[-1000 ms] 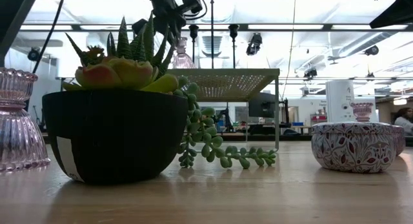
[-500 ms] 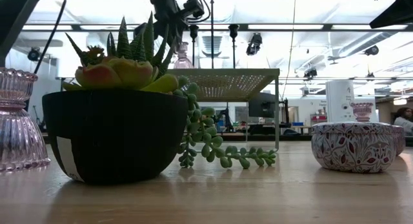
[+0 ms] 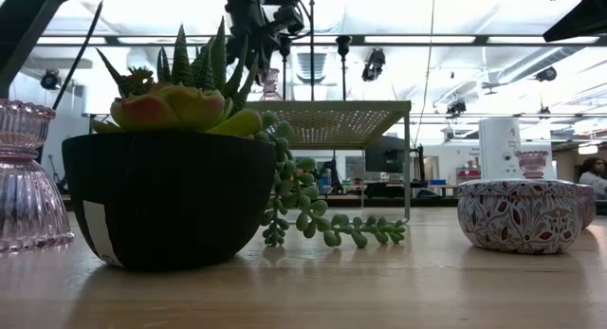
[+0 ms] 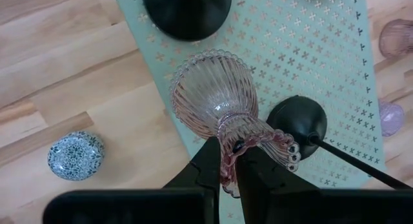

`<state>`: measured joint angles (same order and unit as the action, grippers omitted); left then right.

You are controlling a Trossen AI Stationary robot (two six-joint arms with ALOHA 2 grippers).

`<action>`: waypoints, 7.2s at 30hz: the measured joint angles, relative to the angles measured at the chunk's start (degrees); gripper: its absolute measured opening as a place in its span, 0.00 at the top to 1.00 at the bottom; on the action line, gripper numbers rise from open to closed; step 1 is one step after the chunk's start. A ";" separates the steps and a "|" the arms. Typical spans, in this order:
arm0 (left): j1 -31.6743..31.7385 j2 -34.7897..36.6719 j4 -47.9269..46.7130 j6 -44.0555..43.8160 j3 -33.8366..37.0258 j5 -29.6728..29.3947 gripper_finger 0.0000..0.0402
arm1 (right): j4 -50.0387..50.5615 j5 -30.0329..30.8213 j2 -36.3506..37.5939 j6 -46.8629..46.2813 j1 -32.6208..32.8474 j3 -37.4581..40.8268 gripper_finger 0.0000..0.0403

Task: Pick & Place candle stick holders
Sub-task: Put the top pink glass candle holder on the shelf

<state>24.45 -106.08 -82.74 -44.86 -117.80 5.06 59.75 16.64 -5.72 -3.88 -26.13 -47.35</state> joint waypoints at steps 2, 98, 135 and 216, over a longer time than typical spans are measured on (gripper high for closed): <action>0.00 0.00 -0.07 -0.01 0.00 0.06 0.93 | 0.00 0.00 0.00 0.00 0.00 0.00 0.92; -9.74 32.56 13.84 34.15 26.84 -16.29 0.66 | 0.00 -0.04 0.02 0.00 0.00 0.00 0.92; -7.52 38.47 56.70 70.74 61.30 -0.09 0.66 | -0.01 -0.04 0.00 0.00 -0.01 0.00 0.92; -6.75 30.06 99.02 41.67 74.20 -8.36 0.61 | 0.00 -0.03 0.00 0.00 0.00 0.00 0.92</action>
<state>17.69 -76.02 16.27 -3.19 -43.59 -3.30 59.75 16.61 -5.72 -3.88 -26.13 -47.35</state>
